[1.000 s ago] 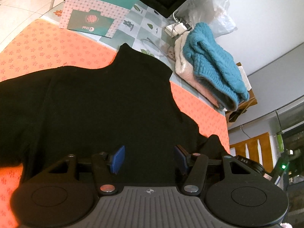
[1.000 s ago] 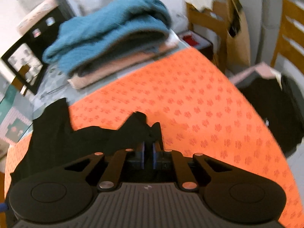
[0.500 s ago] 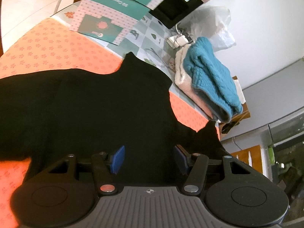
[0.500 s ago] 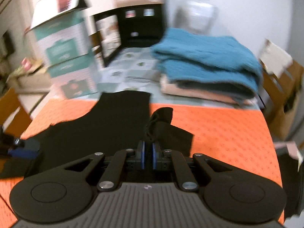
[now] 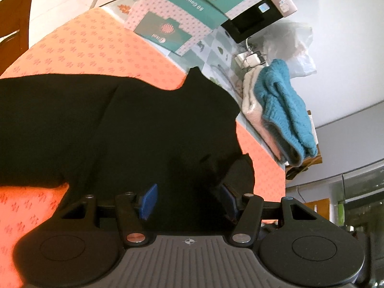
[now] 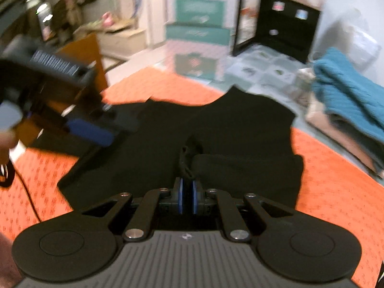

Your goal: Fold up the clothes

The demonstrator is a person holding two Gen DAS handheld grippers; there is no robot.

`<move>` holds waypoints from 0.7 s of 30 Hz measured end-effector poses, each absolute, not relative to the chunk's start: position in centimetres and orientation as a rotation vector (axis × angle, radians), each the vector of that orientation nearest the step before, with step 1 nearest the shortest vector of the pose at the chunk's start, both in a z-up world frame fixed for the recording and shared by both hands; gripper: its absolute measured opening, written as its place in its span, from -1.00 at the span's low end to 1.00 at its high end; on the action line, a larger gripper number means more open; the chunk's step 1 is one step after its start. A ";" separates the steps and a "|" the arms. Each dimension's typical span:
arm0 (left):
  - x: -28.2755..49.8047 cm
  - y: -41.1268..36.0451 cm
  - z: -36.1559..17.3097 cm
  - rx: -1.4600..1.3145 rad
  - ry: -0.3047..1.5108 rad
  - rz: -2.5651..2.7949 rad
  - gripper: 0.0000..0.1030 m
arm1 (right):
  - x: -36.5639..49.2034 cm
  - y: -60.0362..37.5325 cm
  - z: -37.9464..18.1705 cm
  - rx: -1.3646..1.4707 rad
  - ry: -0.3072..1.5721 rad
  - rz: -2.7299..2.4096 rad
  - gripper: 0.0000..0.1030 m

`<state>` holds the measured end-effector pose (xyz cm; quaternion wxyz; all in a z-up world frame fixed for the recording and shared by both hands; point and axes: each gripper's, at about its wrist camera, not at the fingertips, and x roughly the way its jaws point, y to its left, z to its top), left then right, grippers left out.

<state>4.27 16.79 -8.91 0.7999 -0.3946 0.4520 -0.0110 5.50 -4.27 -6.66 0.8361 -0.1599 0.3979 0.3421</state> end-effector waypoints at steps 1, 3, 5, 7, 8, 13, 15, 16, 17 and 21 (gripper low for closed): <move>4.3 16.8 -9.1 -0.849 0.974 -0.023 0.19 | 5.2 -3.9 -7.0 -0.357 0.847 0.737 -0.82; 4.5 16.7 -9.6 -0.856 0.985 -0.023 0.19 | 4.7 -3.4 -7.4 -0.387 0.853 0.758 -0.82; 4.8 16.5 -10.2 -0.864 0.997 -0.024 0.19 | 4.5 -3.2 -7.7 -0.402 0.865 0.772 -0.79; 5.2 16.3 -10.8 -0.869 1.011 -0.025 0.19 | 4.5 -3.2 -7.6 -0.394 0.883 0.787 -0.65; 5.4 16.0 -11.1 -0.868 1.020 -0.025 0.18 | 4.5 -3.5 -7.4 -0.386 0.886 0.792 -0.53; 6.3 14.9 -12.6 -0.830 1.064 -0.026 0.17 | 3.9 -5.1 -6.7 -0.410 0.880 0.769 -0.34; 6.5 14.3 -13.1 -0.795 1.082 -0.033 0.15 | 3.7 -5.6 -6.9 -0.448 0.880 0.749 -0.18; 6.6 14.1 -13.3 -0.776 1.090 -0.037 0.14 | 3.5 -5.6 -7.3 -0.478 0.881 0.738 -0.18; 6.8 13.8 -13.5 -0.758 1.099 -0.041 0.12 | 3.5 -5.6 -7.6 -0.499 0.884 0.735 -0.18; 7.3 12.5 -14.2 -0.648 1.131 -0.046 -0.22 | 3.7 -5.2 -8.9 -0.540 0.904 0.735 -0.18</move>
